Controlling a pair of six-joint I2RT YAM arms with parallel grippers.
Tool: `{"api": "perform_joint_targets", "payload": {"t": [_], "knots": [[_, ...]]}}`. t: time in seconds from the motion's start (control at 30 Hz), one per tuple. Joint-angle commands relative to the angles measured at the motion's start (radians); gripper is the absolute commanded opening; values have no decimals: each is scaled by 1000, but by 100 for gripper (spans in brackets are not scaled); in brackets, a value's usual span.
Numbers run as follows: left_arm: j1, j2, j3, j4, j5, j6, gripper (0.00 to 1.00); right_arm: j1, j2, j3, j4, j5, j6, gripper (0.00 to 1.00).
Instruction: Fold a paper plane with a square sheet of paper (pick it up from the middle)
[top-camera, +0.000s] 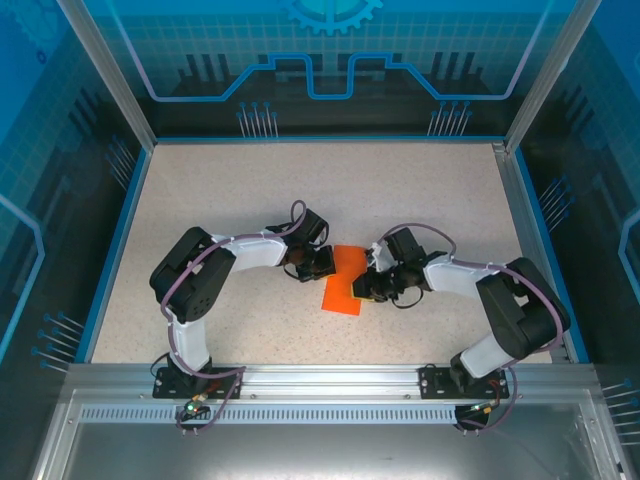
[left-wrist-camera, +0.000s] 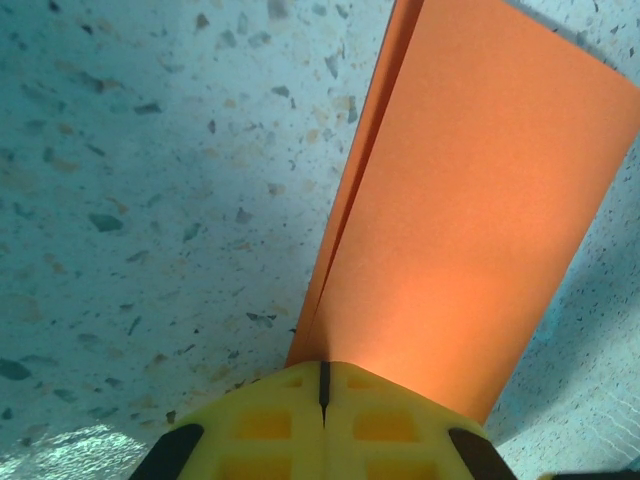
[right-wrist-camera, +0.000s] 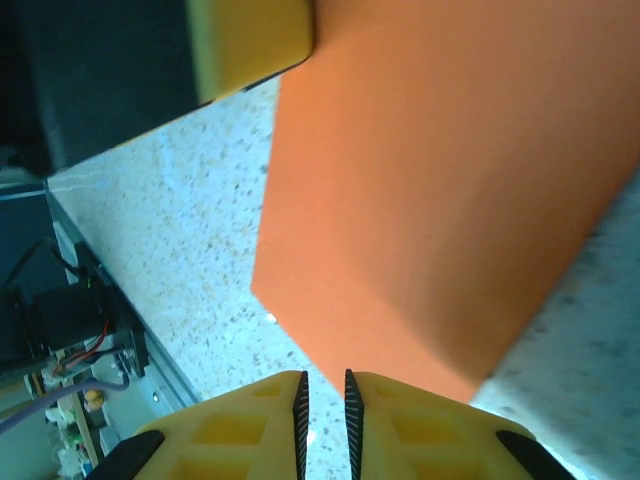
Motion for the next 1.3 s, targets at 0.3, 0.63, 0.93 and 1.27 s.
{"api": "perform_joint_targets", "payload": {"t": [0.3, 0.63, 0.93, 1.27], "knots": [[-14, 20, -5, -106, -38, 22, 0, 64, 73, -100, 51, 5, 47, 18], [-14, 26, -4, -108, -37, 25, 0, -41, -58, 94, -118, 77, -32, 18], [-14, 31, 2, -107, -34, 25, 0, -200, 169, 304, -52, 24, -43, 17], [-16, 42, 12, -113, -32, 25, 0, -239, 376, 344, 0, 3, -66, 16]]}}
